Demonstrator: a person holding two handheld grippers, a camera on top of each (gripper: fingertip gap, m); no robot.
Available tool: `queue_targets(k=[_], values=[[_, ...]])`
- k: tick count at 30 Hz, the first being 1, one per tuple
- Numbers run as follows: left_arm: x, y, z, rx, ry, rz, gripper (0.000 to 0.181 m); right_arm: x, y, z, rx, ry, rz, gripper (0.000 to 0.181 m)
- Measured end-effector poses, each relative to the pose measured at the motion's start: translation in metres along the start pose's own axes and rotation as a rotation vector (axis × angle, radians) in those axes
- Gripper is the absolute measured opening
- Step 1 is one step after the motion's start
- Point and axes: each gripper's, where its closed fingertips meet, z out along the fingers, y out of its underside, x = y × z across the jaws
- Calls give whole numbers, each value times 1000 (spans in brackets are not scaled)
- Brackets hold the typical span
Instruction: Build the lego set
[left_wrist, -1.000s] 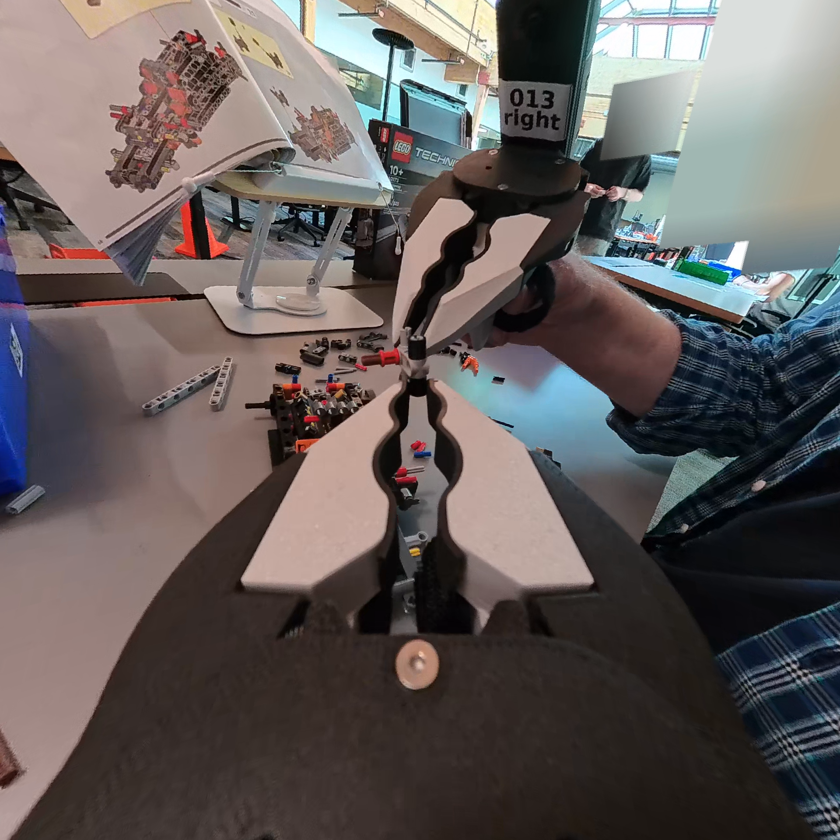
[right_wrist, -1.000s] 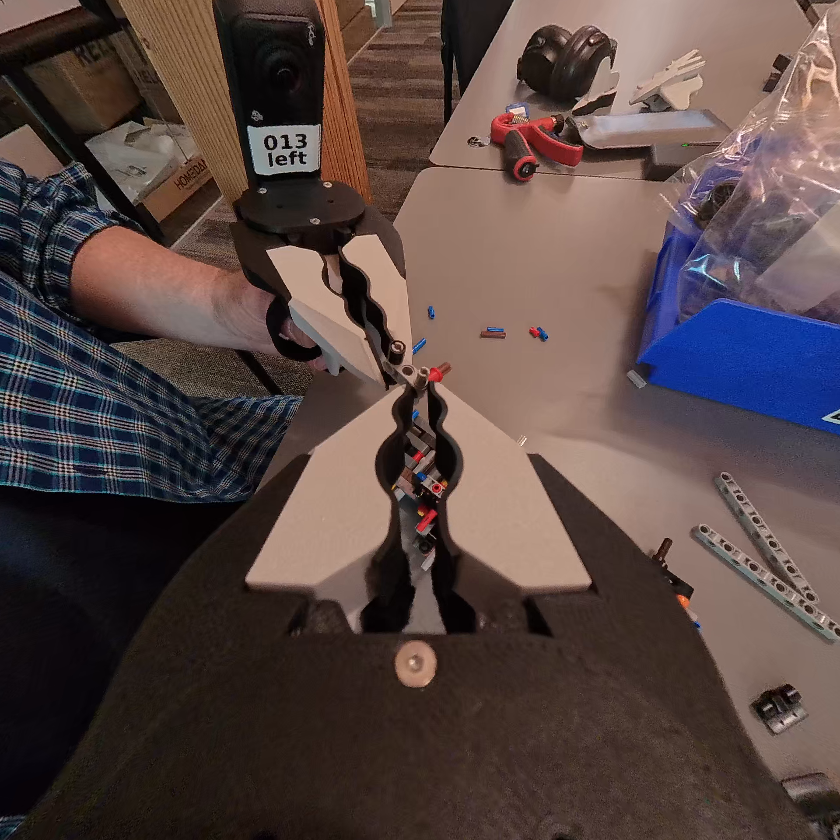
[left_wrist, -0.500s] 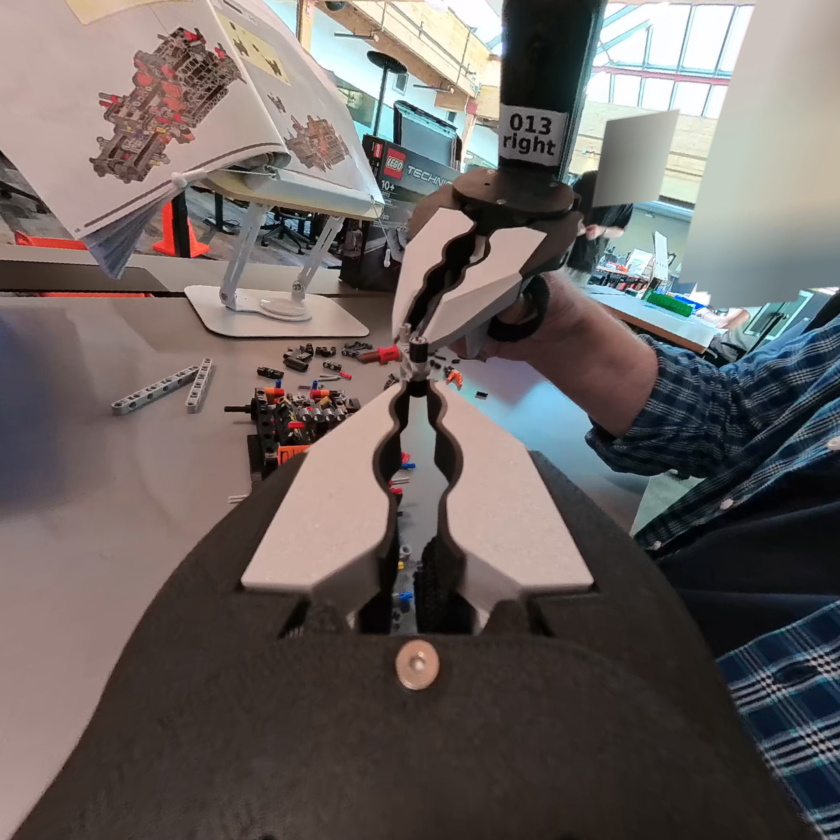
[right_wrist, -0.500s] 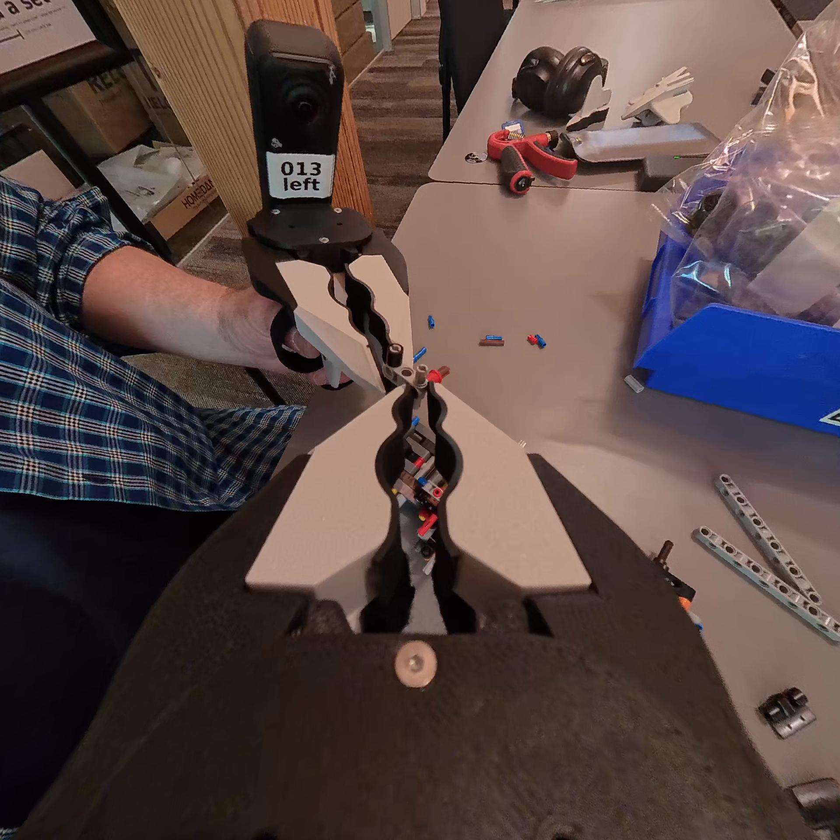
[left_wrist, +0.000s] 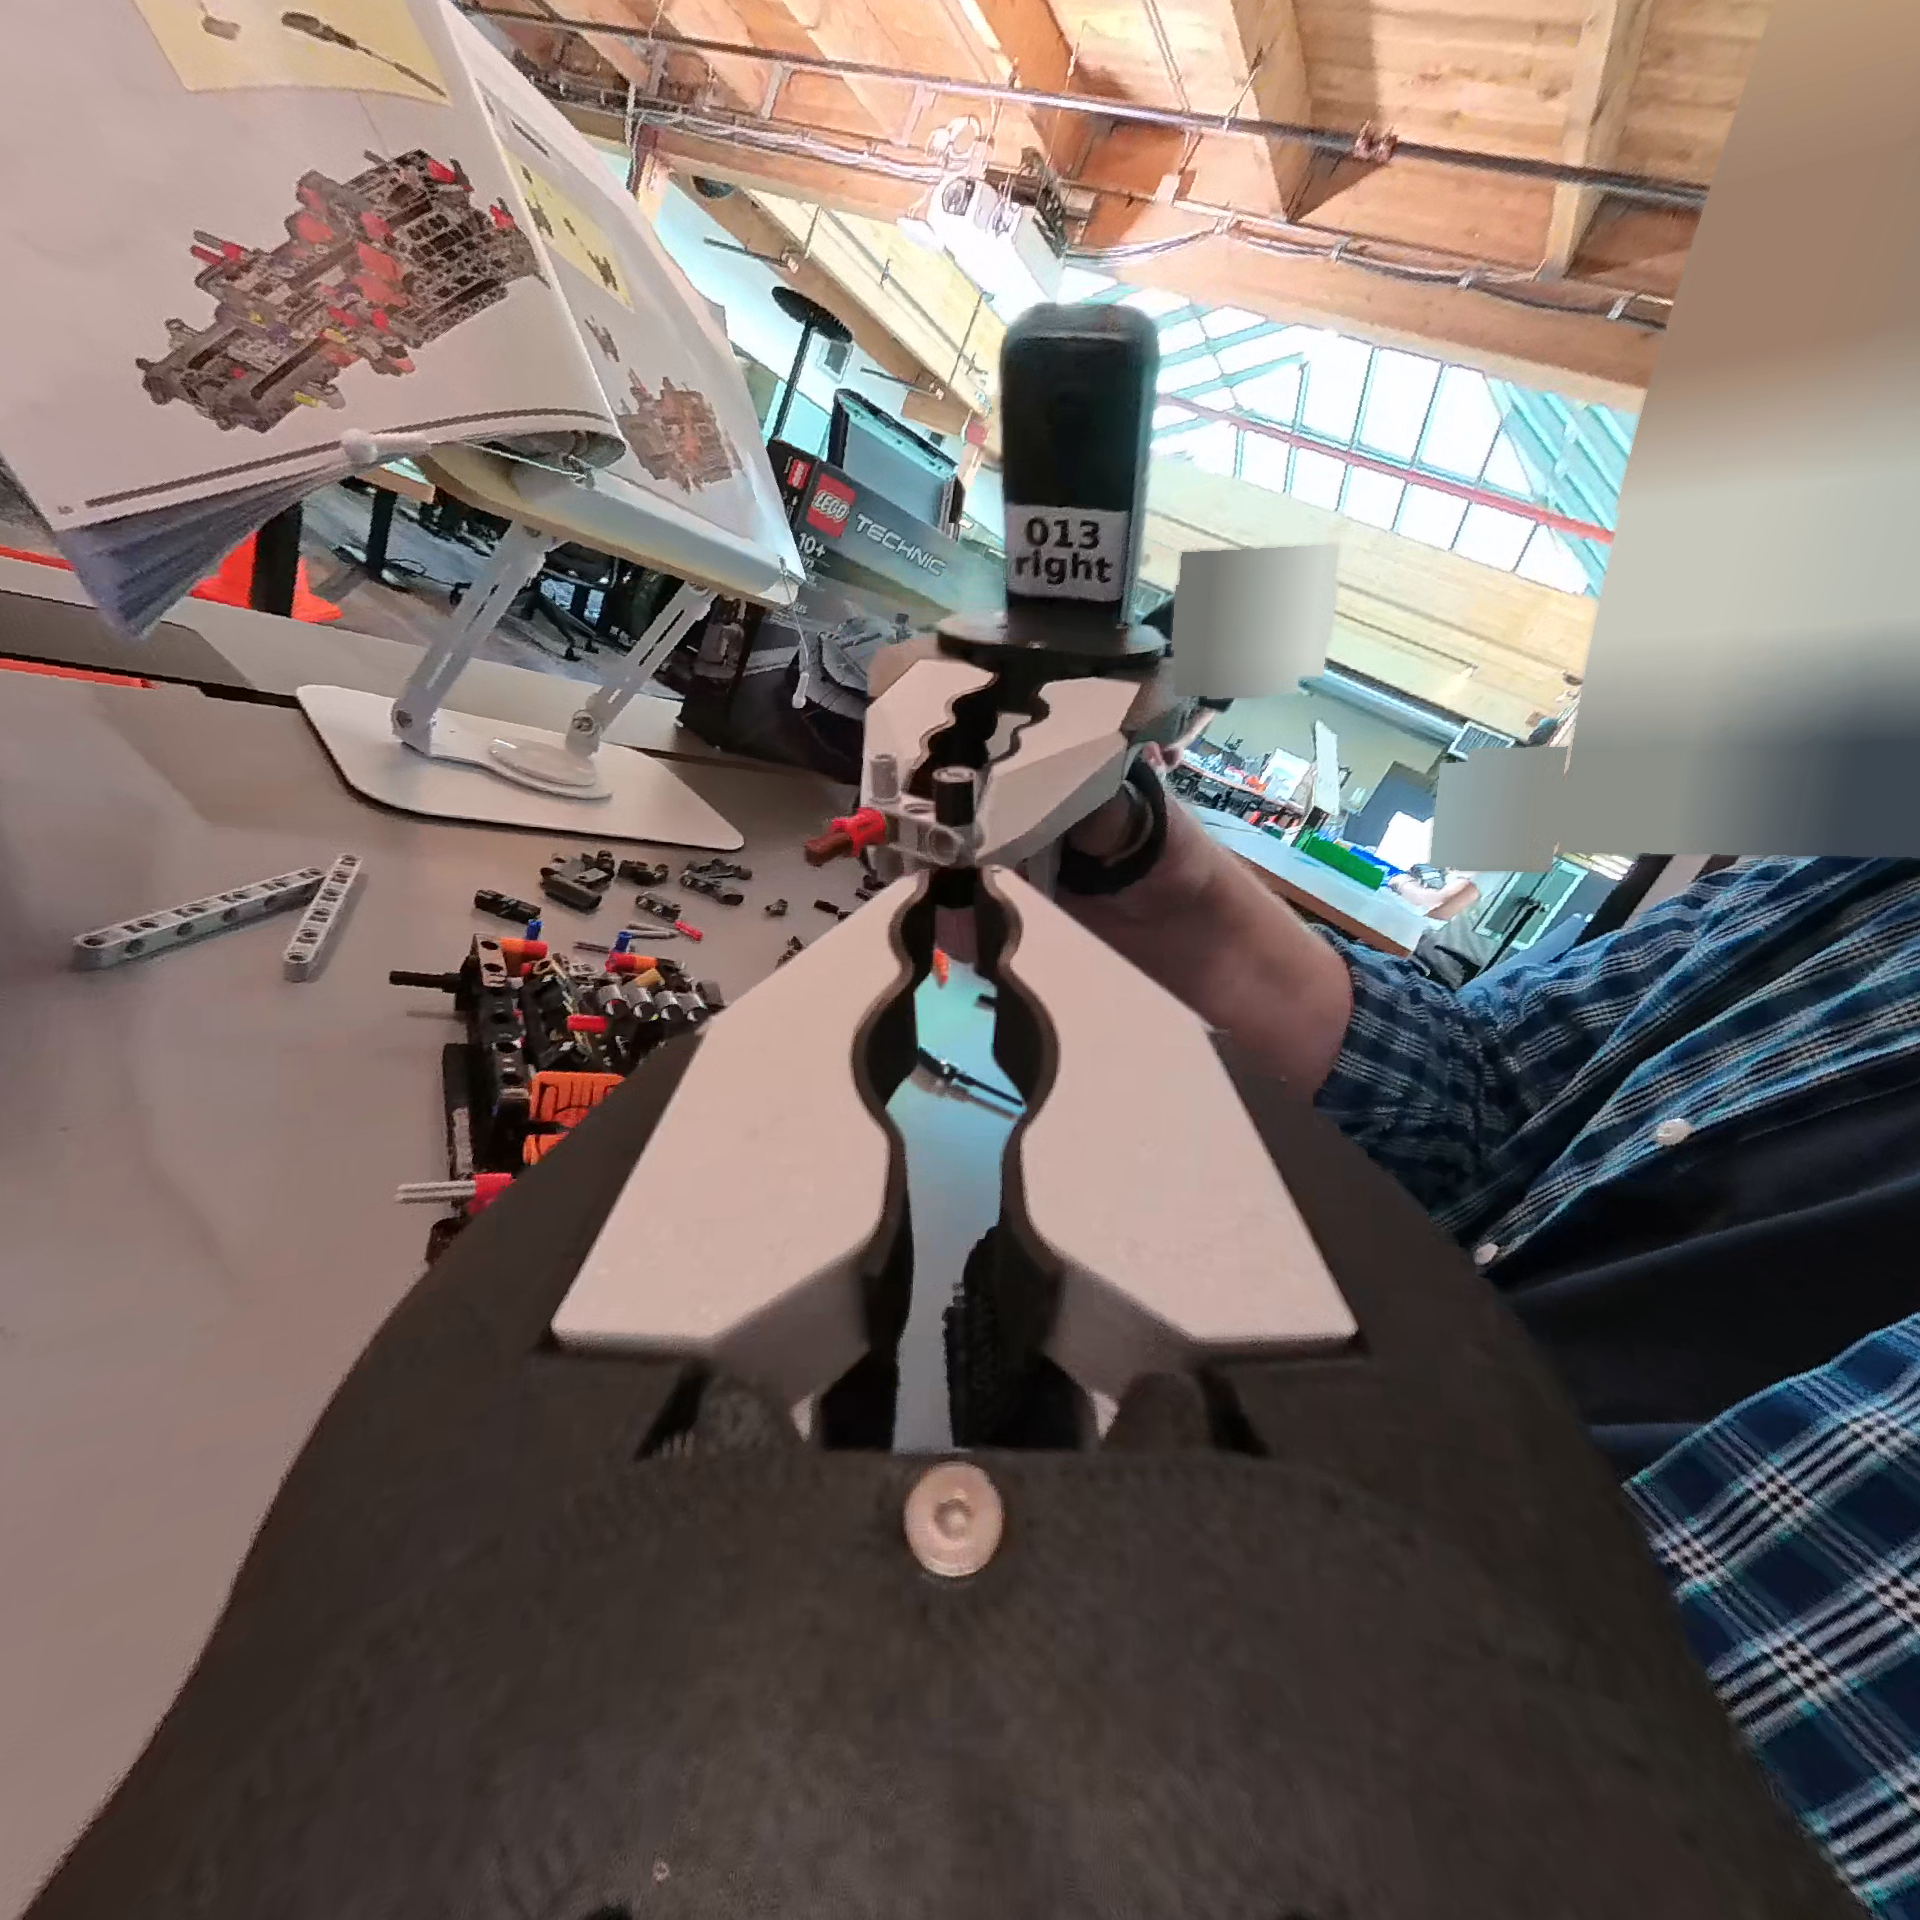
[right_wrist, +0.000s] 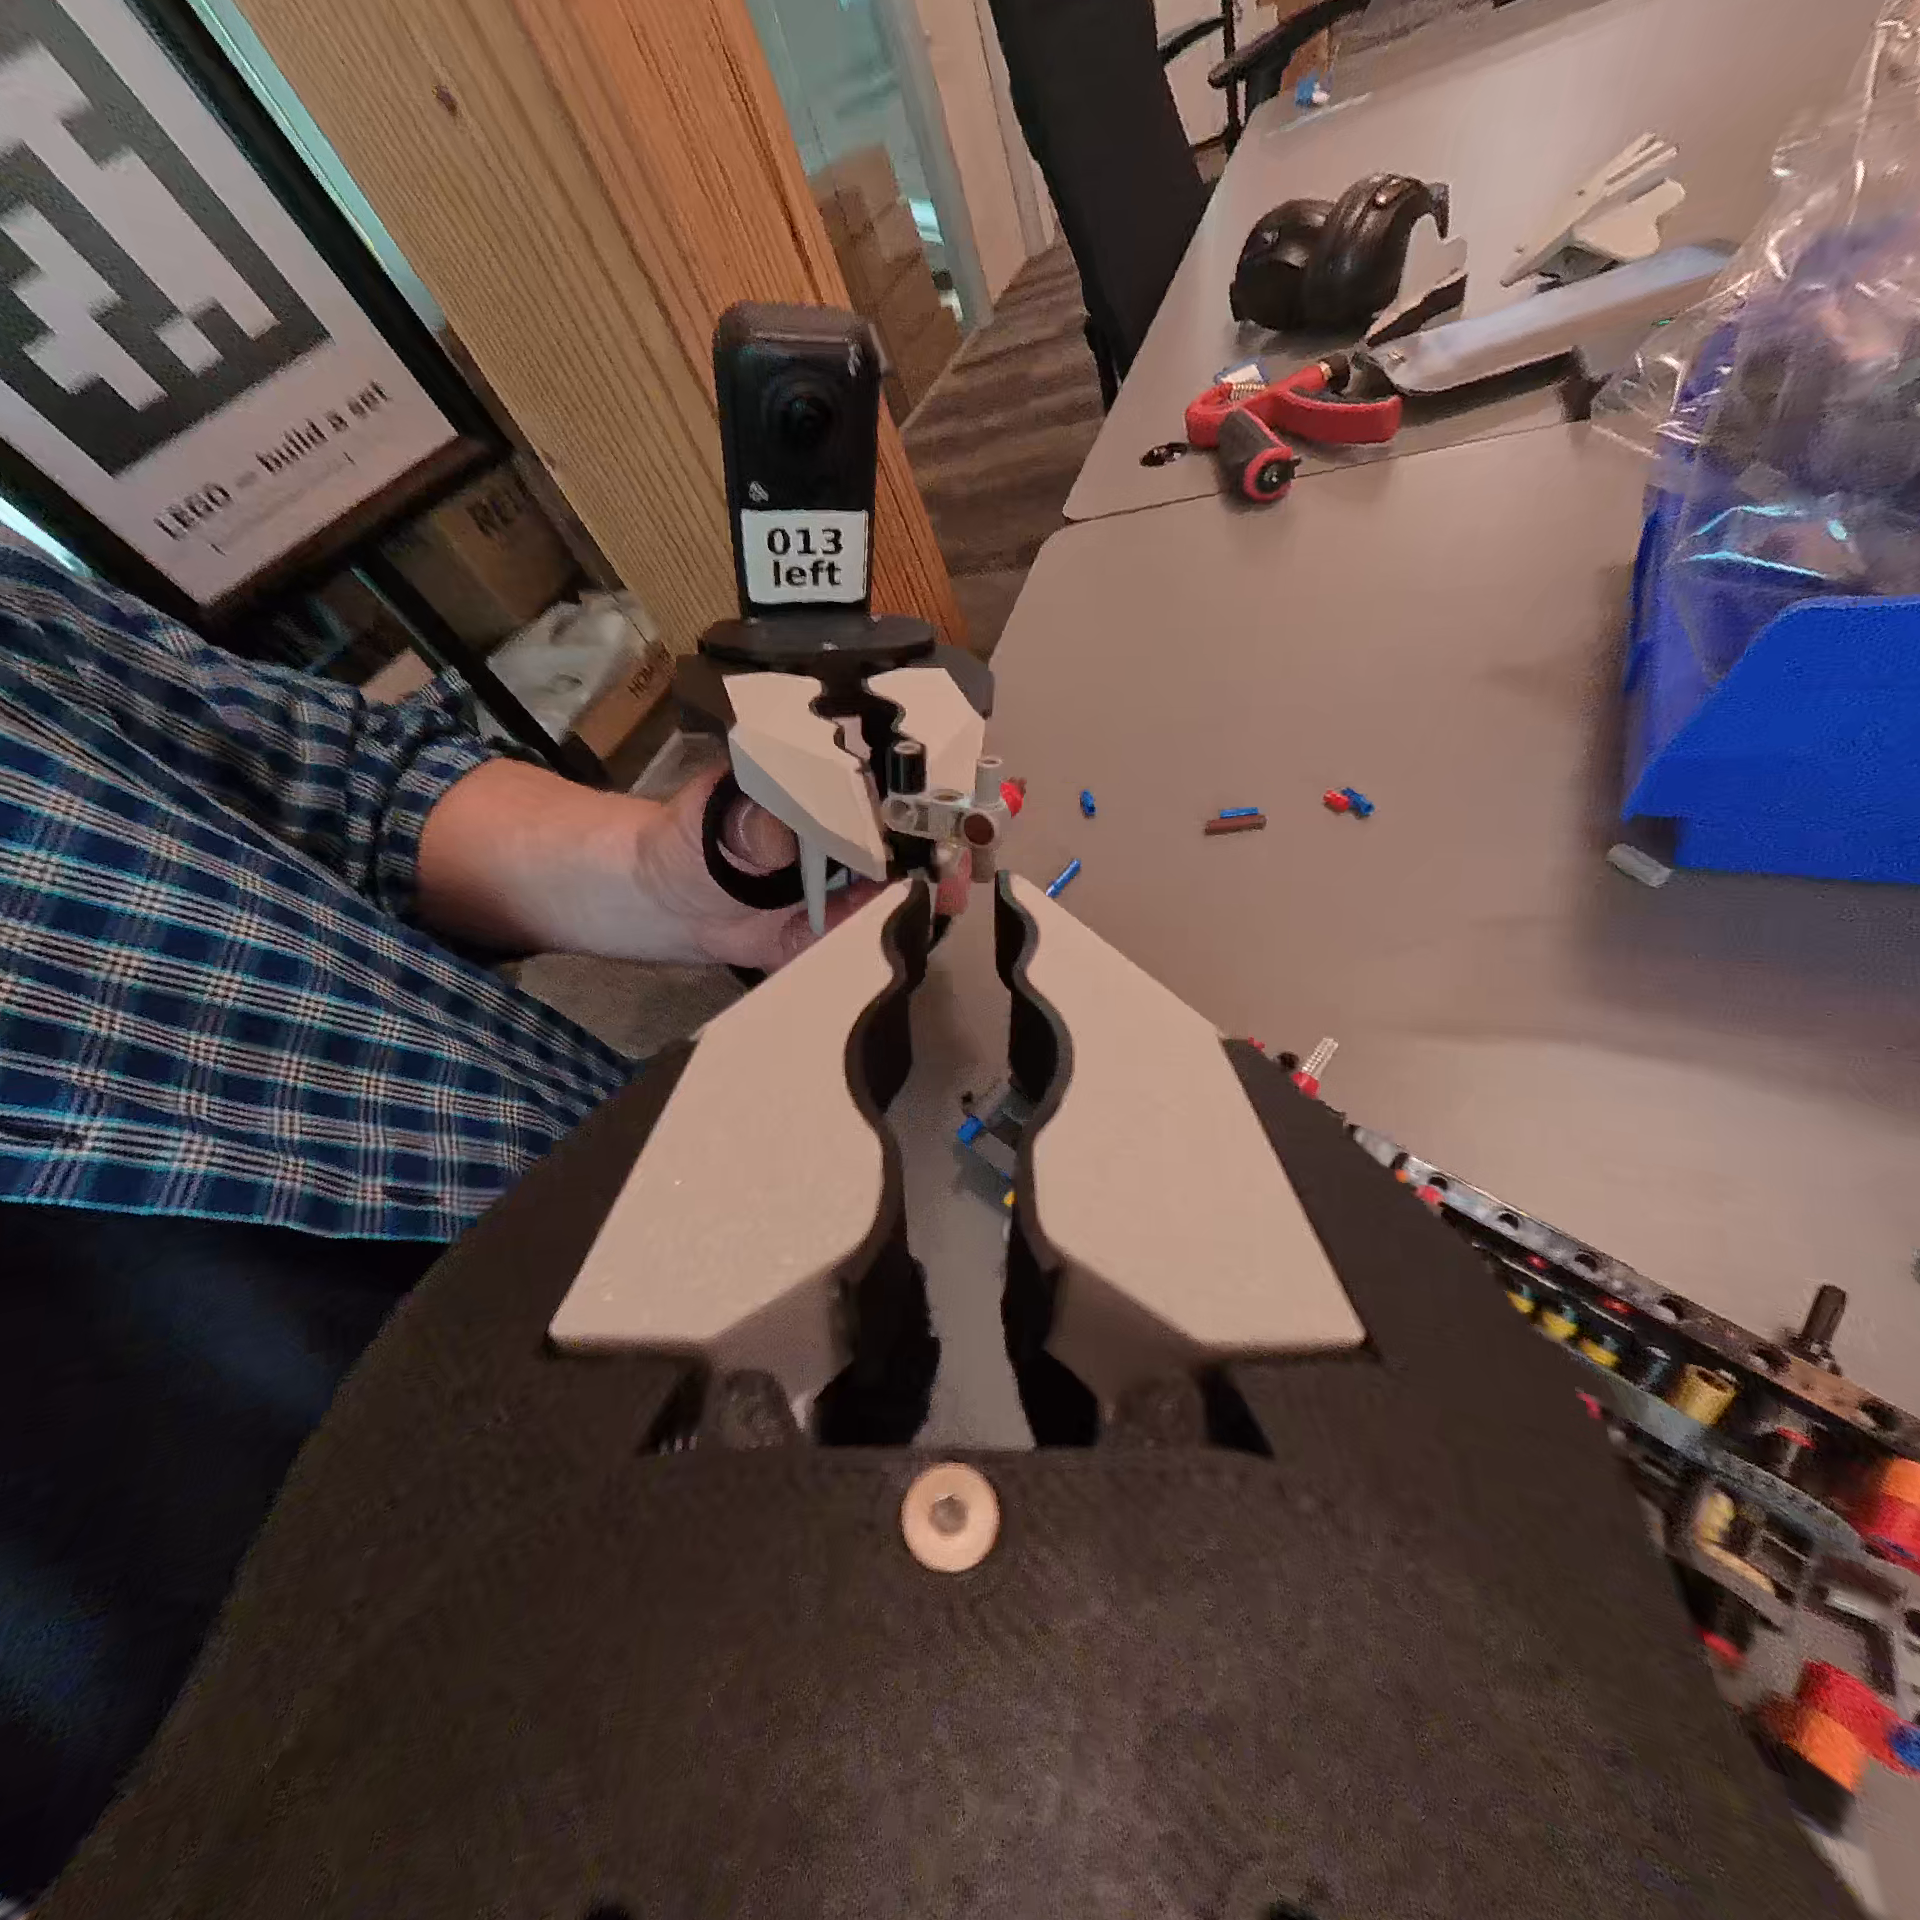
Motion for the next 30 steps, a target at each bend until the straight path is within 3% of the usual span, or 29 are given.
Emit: queue_targets(k=[22,30], values=[[13,-3,1,35,136,-91,7,-8,-9,3,160,-180,197,2],[8,0,1,21,138,-125,7,-4,-7,3,133,-111,131,2]])
